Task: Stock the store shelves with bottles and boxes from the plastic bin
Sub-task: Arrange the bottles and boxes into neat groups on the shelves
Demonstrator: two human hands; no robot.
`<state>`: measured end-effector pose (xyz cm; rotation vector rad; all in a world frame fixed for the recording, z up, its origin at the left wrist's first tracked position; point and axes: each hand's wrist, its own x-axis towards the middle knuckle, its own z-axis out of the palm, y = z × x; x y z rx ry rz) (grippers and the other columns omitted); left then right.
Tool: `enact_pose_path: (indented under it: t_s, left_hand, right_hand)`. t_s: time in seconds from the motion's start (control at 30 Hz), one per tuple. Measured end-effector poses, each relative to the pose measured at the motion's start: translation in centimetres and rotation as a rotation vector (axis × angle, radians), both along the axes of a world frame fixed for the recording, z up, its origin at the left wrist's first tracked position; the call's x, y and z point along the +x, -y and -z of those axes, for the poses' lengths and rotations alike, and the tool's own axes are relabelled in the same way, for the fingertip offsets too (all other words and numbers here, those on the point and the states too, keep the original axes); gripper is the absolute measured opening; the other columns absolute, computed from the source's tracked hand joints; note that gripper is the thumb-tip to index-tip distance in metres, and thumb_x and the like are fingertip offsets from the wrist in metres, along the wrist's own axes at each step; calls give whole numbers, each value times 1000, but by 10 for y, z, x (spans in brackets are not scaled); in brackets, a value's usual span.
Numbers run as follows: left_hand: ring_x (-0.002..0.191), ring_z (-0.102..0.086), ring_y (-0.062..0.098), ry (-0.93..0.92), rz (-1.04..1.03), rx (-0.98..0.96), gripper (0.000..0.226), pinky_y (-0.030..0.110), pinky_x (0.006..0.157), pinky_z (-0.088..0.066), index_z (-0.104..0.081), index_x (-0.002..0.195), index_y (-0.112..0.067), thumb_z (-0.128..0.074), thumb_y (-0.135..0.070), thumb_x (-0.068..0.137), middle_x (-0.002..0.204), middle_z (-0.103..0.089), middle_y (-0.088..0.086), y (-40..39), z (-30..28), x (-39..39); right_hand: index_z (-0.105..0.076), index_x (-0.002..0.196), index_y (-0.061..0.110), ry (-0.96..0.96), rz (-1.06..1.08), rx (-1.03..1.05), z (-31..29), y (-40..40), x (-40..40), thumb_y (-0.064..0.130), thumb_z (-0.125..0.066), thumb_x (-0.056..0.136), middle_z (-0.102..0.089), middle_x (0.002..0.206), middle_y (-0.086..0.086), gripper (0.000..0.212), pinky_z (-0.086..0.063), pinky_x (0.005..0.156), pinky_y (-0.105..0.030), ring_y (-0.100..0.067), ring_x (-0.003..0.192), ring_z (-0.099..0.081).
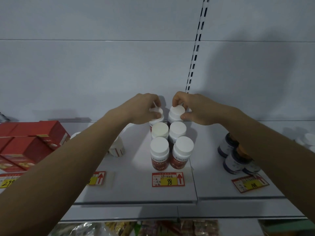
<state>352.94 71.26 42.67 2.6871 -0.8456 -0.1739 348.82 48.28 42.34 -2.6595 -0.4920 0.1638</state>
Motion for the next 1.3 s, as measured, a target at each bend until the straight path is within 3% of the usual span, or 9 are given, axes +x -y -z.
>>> enact_pose_path:
  t_s: [0.07,0.3,0.6,0.77,0.9,1.0,1.1,1.2,1.3]
  left_hand:
    - [84,-55,18,-6,3,-5,40,29,82,-47,-58,128,-18,-68,-34,92,126,-63,5,1,0,-1]
    - [88,-52,16,-29,1,-19,43,24,81,-39,-58,135,-19,-64,-34,96,124,-63,3,2,-3,-2]
    - [74,-55,7,-56,-18,-39,41,35,95,-48,-59,136,-26,-62,-39,97,128,-62,2,-6,6,1]
    - [74,-55,6,-38,-12,-57,39,36,95,-48,-59,135,-27,-61,-39,97,129,-62,2,-10,10,4]
    - [73,-58,4,-42,-8,-69,40,37,96,-49,-60,134,-29,-62,-41,96,129,-62,2,-12,13,6]
    - [71,-55,-3,-31,-1,-77,39,37,97,-48,-60,133,-28,-62,-40,97,129,-62,2,-13,15,6]
    - [71,-54,-3,-28,2,-91,38,36,95,-48,-61,133,-29,-63,-40,96,128,-62,2,-13,15,6]
    - [72,-55,-1,-32,8,-93,38,36,95,-49,-60,133,-28,-62,-40,97,129,-62,1,-13,16,7]
    - [73,-55,2,-29,13,-93,37,38,95,-49,-60,133,-29,-62,-40,97,128,-62,0,-12,17,8]
  right_hand:
    - [-47,121,29,0,22,17,0,4,2,7,-69,90,-58,123,6,44,-50,89,-39,-22,101,-60]
    - [-46,145,33,44,-15,-16,-7,15,10,5,-66,93,-54,143,7,62,-33,92,-19,-5,112,-47]
    - [-60,121,36,-10,-156,-100,-2,13,15,-7,-63,86,-57,128,8,55,-45,100,-41,-19,116,-53]
    - [-63,115,35,60,-210,-96,12,8,19,-7,-65,84,-58,120,9,52,-48,97,-43,-17,111,-56]
    - [-72,116,21,77,-230,-57,8,4,18,-14,-58,81,-61,126,0,51,-41,101,-24,-16,119,-54]
    - [-73,115,24,39,-195,-16,3,3,17,-20,-46,78,-59,132,0,63,-37,97,-11,-10,122,-50]
    - [-69,118,30,28,-141,36,1,3,19,-5,-51,90,-59,128,7,49,-47,97,-29,-12,116,-57]
    - [-65,122,32,27,-103,19,5,3,22,23,-64,97,-60,120,10,27,-45,85,-25,-8,102,-60]
    - [-67,117,34,45,-54,14,11,4,27,31,-68,94,-64,112,12,23,-41,77,-20,-3,90,-62]
